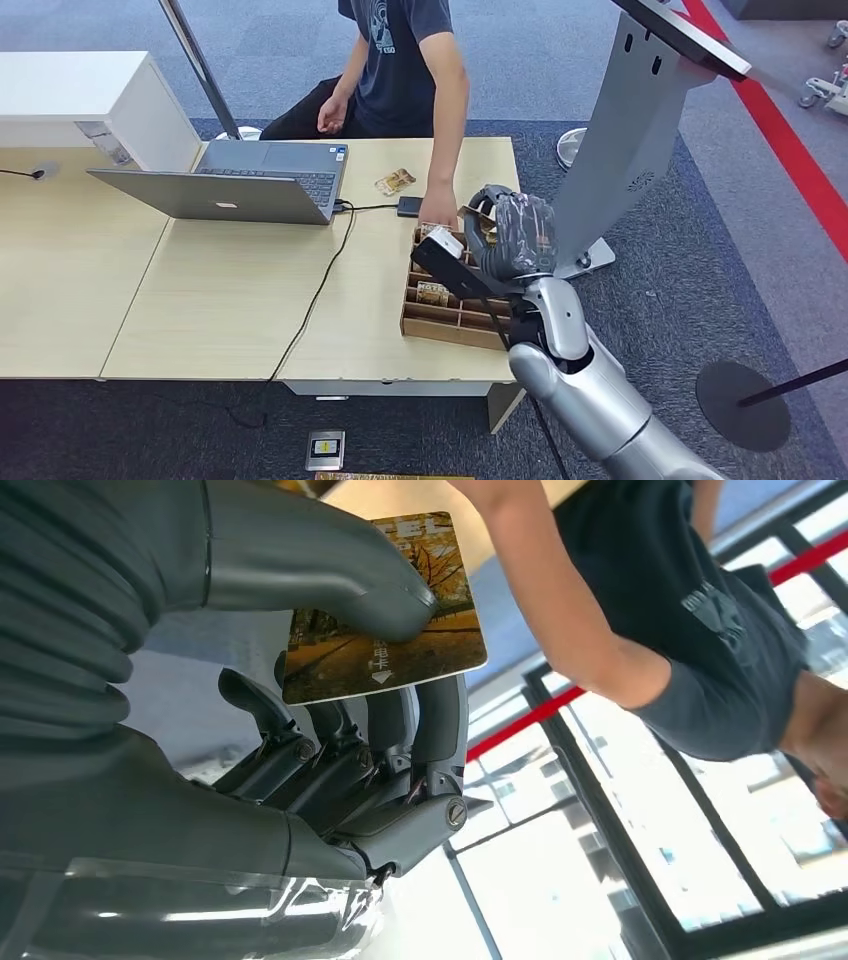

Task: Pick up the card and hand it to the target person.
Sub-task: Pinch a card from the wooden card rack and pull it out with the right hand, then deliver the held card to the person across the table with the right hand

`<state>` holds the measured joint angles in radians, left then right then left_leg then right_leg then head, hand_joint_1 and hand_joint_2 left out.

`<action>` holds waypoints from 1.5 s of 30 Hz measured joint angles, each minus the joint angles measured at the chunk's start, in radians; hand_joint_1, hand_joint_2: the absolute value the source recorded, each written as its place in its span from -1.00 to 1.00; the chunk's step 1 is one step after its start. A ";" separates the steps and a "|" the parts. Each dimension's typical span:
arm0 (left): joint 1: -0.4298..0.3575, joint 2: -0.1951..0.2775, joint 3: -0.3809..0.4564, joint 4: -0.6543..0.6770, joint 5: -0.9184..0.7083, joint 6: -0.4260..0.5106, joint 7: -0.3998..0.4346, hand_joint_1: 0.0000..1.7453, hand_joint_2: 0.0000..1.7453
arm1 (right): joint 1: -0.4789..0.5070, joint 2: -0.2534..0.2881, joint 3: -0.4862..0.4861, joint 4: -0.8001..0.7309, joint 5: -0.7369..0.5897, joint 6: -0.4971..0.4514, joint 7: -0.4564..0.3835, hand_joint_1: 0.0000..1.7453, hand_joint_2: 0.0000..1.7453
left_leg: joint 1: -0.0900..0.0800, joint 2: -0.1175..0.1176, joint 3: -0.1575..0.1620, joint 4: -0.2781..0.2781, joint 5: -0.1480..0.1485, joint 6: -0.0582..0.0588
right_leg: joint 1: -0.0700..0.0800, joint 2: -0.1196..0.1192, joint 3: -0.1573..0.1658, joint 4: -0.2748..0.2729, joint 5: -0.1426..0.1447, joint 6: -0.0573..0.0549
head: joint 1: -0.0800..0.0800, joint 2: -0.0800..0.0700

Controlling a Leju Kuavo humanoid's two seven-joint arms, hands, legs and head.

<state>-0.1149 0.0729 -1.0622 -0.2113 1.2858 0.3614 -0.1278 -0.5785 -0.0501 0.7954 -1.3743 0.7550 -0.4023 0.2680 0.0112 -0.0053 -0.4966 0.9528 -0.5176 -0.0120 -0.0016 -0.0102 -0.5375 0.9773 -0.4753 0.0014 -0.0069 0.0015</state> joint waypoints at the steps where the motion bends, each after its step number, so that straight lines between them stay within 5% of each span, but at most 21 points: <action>1: -0.004 0.000 0.000 0.000 -0.006 -0.003 0.004 -1.00 1.00 | -0.009 0.003 0.000 0.016 -0.001 -0.012 -0.022 0.84 1.00 | 0.000 0.000 0.000 0.000 0.000 0.000 | 0.000 0.000 0.000 0.000 0.000 0.000 | 0.000 0.000; 11: -0.063 -0.001 -0.021 0.000 -0.052 -0.018 0.030 -1.00 1.00 | -0.187 0.110 -0.001 0.395 -0.010 -0.177 -0.246 0.84 1.00 | 0.000 0.000 0.000 0.000 0.001 -0.001 | 0.000 0.000 0.000 0.001 0.001 0.000 | 0.000 0.000; 29: -0.077 -0.004 -0.050 0.000 -0.055 -0.016 0.046 -1.00 1.00 | -0.352 0.254 0.001 0.808 0.040 -0.197 -0.239 0.84 1.00 | 0.000 0.000 0.000 0.000 0.001 -0.001 | 0.000 0.000 0.000 0.001 0.000 0.000 | 0.000 0.000; 33: -0.077 -0.005 -0.051 0.000 -0.059 -0.019 0.038 -1.00 1.00 | -0.359 0.266 0.001 0.840 0.040 -0.198 -0.238 -1.00 1.00 | 0.000 0.000 0.000 0.000 0.001 -0.001 | 0.000 0.000 0.000 0.001 0.000 0.000 | 0.000 0.000; 45: -0.076 -0.007 -0.066 0.000 -0.053 -0.008 0.033 -1.00 1.00 | -0.368 0.284 0.002 0.901 0.034 -0.200 -0.246 -1.00 1.00 | 0.000 0.000 0.000 0.000 0.001 -0.001 | 0.000 0.000 0.000 0.001 0.000 0.000 | 0.000 0.000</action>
<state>-0.1912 0.0662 -1.1283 -0.2113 1.2328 0.3529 -0.0945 -0.9463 0.2341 0.7973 -0.4733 0.7888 -0.6020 0.0216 0.0113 -0.0056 -0.4965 0.9530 -0.5165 -0.0127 -0.0015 -0.0102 -0.5377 0.9782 -0.4749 0.0009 -0.0069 0.0014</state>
